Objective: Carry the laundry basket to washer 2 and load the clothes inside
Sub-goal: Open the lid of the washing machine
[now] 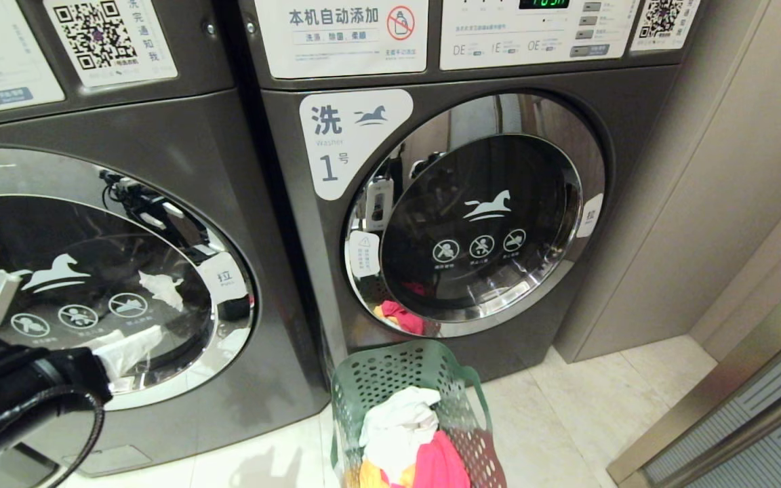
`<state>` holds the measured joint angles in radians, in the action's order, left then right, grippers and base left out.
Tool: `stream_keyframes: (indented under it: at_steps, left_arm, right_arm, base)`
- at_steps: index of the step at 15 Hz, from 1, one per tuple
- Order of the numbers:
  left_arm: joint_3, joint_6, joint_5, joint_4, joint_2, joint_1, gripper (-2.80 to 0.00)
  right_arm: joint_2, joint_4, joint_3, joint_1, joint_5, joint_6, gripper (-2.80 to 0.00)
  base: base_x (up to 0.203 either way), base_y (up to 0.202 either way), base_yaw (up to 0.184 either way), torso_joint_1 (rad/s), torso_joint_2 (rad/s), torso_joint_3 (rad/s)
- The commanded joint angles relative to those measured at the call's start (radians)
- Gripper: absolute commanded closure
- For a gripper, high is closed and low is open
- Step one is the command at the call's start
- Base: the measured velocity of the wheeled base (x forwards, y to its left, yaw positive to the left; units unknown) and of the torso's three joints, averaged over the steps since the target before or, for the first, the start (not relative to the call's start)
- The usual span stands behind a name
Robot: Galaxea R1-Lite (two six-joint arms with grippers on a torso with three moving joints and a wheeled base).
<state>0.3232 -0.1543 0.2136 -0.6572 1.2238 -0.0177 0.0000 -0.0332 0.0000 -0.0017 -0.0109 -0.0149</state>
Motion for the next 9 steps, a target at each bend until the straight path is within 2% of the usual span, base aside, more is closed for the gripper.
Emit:
stream_keyframes:
  at_steps: [1,6,9]
  left_arm:
    - [-0.026,0.000,0.002,-0.070,0.105,-0.001,-2.80]
    - [-0.114,0.006,0.000,-0.368,0.314,-0.010,-2.80]
    - [-0.123,0.013,-0.001,-0.453,0.399,-0.021,-2.80]
  right_arm:
    - [0.002,0.000,0.008,0.000,0.000,0.000,0.00]
    - [0.002,0.001,0.008,0.000,0.000,0.000,0.00]
    - [0.002,0.001,0.008,0.000,0.000,0.000,0.00]
  base:
    - [0.000,0.000,0.000,0.000,0.00,0.000]
    - [0.000,0.000,0.000,0.000,0.00,0.000]
    - [0.000,0.000,0.000,0.000,0.00,0.000]
